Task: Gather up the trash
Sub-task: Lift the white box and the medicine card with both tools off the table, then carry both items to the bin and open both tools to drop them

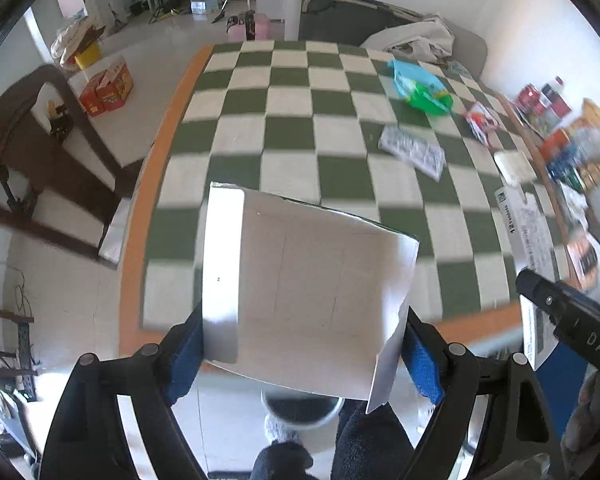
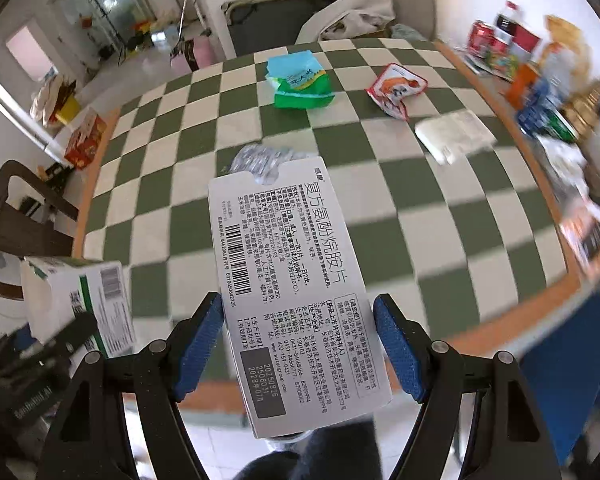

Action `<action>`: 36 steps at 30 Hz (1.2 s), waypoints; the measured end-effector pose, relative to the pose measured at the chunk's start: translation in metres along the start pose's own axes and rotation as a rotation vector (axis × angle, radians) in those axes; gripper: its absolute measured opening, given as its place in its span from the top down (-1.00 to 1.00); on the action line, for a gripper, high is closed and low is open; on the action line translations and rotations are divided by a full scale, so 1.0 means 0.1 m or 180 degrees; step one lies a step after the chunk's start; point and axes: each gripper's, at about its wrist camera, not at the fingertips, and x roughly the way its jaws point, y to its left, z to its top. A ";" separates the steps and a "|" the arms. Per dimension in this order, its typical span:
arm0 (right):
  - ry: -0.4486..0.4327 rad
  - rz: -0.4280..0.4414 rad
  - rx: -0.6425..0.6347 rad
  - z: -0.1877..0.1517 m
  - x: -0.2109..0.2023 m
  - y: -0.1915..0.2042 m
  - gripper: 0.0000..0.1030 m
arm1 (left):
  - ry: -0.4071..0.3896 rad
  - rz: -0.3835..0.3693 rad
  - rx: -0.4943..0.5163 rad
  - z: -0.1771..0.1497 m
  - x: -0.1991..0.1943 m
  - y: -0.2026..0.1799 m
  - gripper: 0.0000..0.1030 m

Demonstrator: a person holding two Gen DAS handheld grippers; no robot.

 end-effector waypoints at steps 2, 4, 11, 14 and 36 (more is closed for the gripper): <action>0.0058 0.0025 0.0046 -0.34 -0.10 0.07 -0.51 | 0.0072 -0.0055 -0.0022 -0.22 -0.05 0.09 -0.63; 0.0155 0.0043 0.0050 -0.70 -0.15 0.12 -0.51 | 0.0179 -0.0098 -0.0015 -0.47 -0.07 0.16 -0.63; 0.0624 0.0147 0.0091 -1.80 -0.02 0.07 -0.51 | 0.0640 -0.0157 -0.0125 -1.28 0.21 0.30 -0.63; 0.0890 0.0190 0.0122 -2.22 0.27 -0.02 -0.51 | 0.0932 -0.0198 -0.0236 -1.59 0.65 0.32 -0.63; 0.1967 0.0535 0.0604 -4.09 4.41 -0.74 -0.98 | 0.1805 -0.0020 -0.0485 -2.85 4.11 0.56 -0.99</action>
